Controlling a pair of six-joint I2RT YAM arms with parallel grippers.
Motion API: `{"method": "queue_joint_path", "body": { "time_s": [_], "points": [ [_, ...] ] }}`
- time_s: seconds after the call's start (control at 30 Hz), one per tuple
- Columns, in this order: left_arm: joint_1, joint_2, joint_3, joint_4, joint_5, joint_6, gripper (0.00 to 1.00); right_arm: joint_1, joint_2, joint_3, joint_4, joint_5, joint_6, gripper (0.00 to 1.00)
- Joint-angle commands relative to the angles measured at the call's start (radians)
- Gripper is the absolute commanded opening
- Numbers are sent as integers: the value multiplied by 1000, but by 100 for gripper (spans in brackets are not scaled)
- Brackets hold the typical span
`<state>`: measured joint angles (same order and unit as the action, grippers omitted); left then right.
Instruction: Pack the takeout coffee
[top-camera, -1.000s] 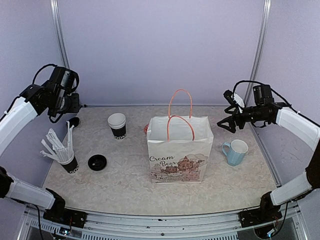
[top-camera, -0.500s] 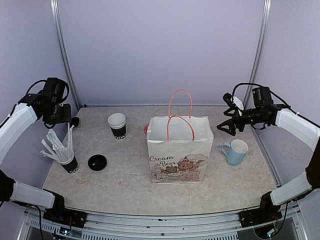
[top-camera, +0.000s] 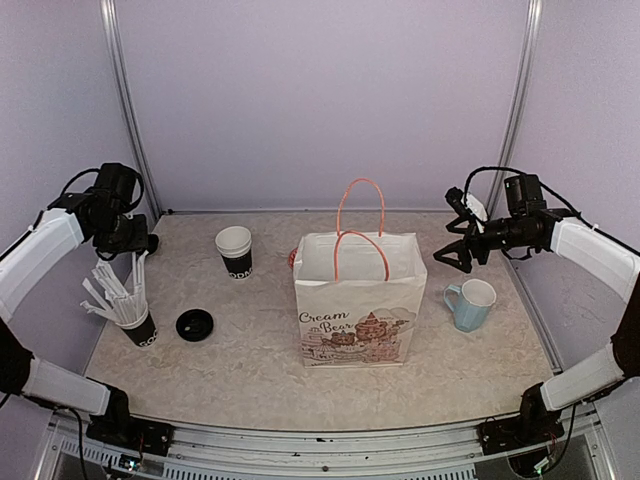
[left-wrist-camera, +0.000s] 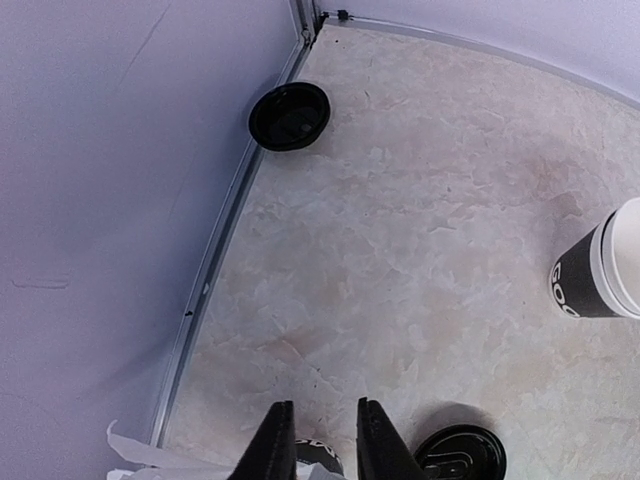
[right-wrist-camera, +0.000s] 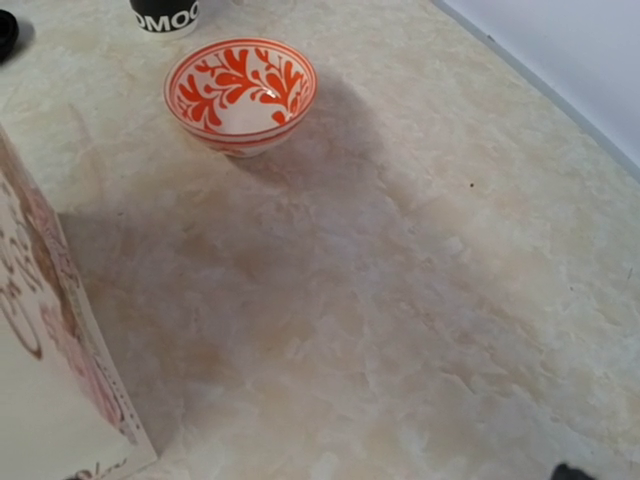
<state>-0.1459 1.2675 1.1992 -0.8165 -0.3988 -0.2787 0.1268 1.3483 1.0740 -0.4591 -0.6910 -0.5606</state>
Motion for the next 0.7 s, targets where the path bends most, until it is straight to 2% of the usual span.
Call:
{"method": "queue_joint_path", "body": {
  "time_s": [0.0,0.27,0.5,0.67],
  "points": [
    [9,9,-15,28,-20,13,16,-7,10,-9,-10,-19,-9,100],
    [8,0,26,6,-63,8,1,-4,17,-11,-11,-16,-13,100],
    [2,-24,198,-111,-48,-13,0,3,26,-9,-17,-10,-19,100],
    [-44,-33,359,-211,-78,-39,0,12,31,-7,-21,-1,-26,100]
  ]
}}
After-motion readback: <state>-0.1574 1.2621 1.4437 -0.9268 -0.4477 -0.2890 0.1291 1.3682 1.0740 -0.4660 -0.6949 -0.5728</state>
